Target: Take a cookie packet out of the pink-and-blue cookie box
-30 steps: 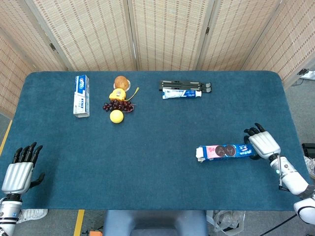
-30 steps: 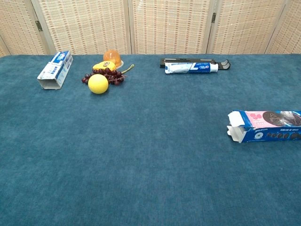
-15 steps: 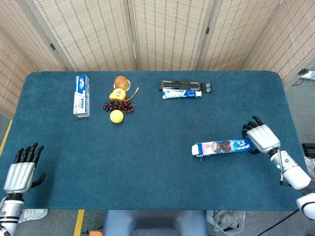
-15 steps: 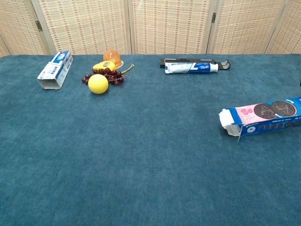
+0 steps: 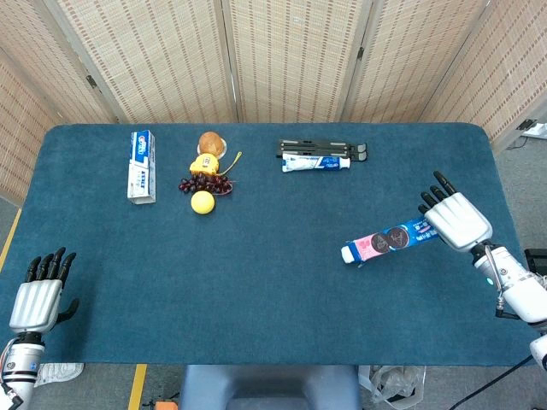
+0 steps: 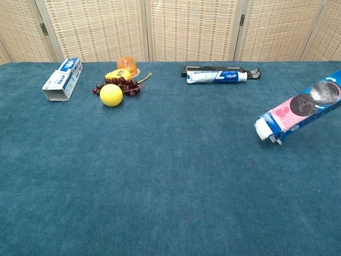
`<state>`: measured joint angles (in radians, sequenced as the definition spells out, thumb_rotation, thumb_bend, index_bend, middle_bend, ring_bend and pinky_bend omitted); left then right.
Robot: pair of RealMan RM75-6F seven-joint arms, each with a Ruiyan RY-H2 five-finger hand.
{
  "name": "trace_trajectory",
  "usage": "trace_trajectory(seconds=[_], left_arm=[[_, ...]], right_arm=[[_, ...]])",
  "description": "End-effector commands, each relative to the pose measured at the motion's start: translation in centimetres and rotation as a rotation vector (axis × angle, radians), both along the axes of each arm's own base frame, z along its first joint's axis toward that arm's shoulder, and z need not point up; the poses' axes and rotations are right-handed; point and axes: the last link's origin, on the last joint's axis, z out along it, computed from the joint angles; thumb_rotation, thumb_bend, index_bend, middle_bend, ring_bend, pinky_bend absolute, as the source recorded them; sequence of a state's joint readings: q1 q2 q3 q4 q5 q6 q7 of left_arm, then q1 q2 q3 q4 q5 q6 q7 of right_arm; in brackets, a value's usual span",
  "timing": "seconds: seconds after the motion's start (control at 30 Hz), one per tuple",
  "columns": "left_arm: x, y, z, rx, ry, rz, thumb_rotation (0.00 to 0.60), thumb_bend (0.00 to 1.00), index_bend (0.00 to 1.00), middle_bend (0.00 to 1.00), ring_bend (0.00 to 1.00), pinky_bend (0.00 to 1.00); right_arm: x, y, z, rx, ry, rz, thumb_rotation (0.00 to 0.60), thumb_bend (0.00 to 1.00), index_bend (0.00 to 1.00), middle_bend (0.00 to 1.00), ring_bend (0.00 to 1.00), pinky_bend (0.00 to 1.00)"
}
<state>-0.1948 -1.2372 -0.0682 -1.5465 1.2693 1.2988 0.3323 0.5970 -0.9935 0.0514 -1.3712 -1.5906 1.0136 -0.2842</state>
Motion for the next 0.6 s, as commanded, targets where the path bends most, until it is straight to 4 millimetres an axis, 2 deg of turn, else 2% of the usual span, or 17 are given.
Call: trace_trajectory(seconds=[0.03,0.33,0.6], left_arm=[[0.0,0.0,0.1,0.005,-0.006,0.000,0.600,0.36,0.00,0.00,0.00,0.00],[-0.1,-0.1,0.6,0.014,-0.022,0.002,0.600,0.36,0.00,0.00,0.00,0.00],[-0.3,0.2,0.3,0.006,-0.016,0.018,0.600,0.36,0.00,0.00,0.00,0.00]], right_arm=[[3.8,-0.3,1.2,-0.052,0.021,0.104,0.600,0.22,0.55,0.30,0.21,0.00],[6.6,0.4,2.7,-0.095,0.104,0.136,0.600,0.22,0.56,0.30,0.22,0.00],[7.8,1.6,4.8,-0.141,0.082,0.148,0.600,0.22,0.56,0.30,0.22,0.00]])
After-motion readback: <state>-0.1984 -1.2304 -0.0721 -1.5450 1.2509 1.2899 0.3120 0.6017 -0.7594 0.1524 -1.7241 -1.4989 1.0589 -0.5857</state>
